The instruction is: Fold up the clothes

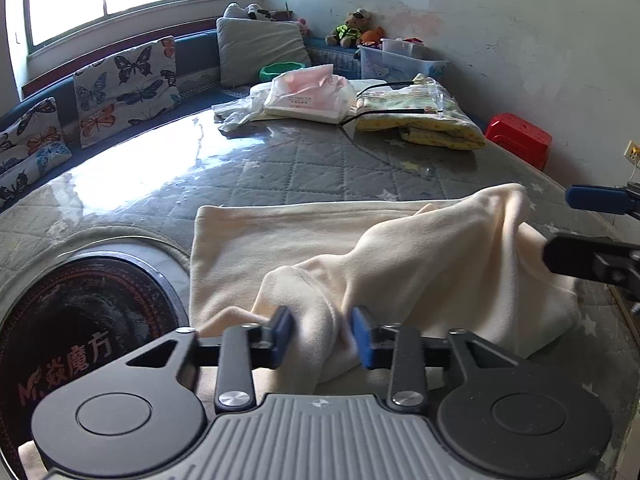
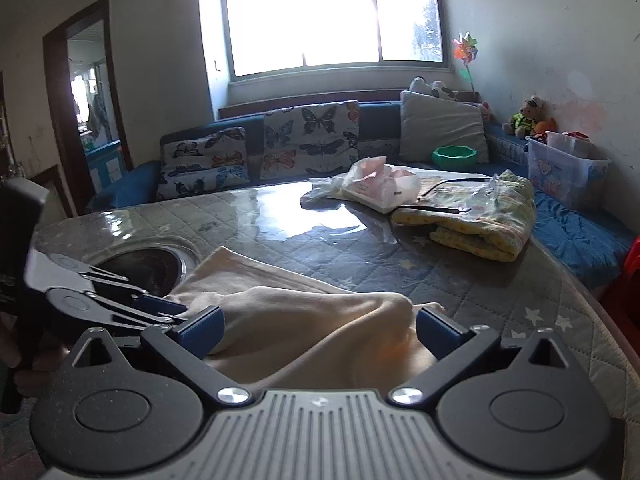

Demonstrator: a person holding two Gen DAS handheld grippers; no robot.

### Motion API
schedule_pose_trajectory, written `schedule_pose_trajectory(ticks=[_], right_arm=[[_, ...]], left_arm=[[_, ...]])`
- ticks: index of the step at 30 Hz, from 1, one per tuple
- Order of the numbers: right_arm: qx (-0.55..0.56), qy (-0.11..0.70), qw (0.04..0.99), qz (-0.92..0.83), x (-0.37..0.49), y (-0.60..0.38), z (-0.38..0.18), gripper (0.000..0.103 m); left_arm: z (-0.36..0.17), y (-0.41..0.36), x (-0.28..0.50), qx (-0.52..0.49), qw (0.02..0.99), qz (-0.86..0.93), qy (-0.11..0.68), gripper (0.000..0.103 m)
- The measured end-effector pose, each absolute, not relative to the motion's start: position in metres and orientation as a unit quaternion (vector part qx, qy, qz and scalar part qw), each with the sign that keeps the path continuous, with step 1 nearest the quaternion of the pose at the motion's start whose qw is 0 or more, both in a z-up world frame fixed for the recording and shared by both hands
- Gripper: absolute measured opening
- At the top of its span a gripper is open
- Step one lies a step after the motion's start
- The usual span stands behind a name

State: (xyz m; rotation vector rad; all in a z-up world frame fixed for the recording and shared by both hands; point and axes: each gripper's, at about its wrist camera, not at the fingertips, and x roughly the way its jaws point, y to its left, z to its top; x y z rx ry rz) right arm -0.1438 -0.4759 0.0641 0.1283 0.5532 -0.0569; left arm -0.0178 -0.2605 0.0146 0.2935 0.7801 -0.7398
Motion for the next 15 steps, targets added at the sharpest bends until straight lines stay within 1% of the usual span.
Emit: schedule_pose_trajectory(ticks=[2,4,8,15], right_arm=[[0.065,0.275,0.959,-0.032,-0.141,-0.478,0.062,0.103],[0.066,0.279,0.957,-0.040,-0.138,-0.481,0.060,0.103],[0.069,0.285,0.955,-0.046,-0.132,-0.486,0.055,0.102],[0.080,0.311,0.945,-0.056,-0.120,-0.492,0.046,0.101]], left_arm=[[0.017,-0.260,-0.020,0.141,0.850,-0.354,0.365,0.020],[0.019,-0.259,-0.022,0.142,0.851,-0.357,0.359,0.013],[0.023,-0.254,-0.022,0.137,0.853,-0.360,0.353,0.011],[0.028,-0.246,-0.016,0.126,0.859,-0.354,0.349,0.010]])
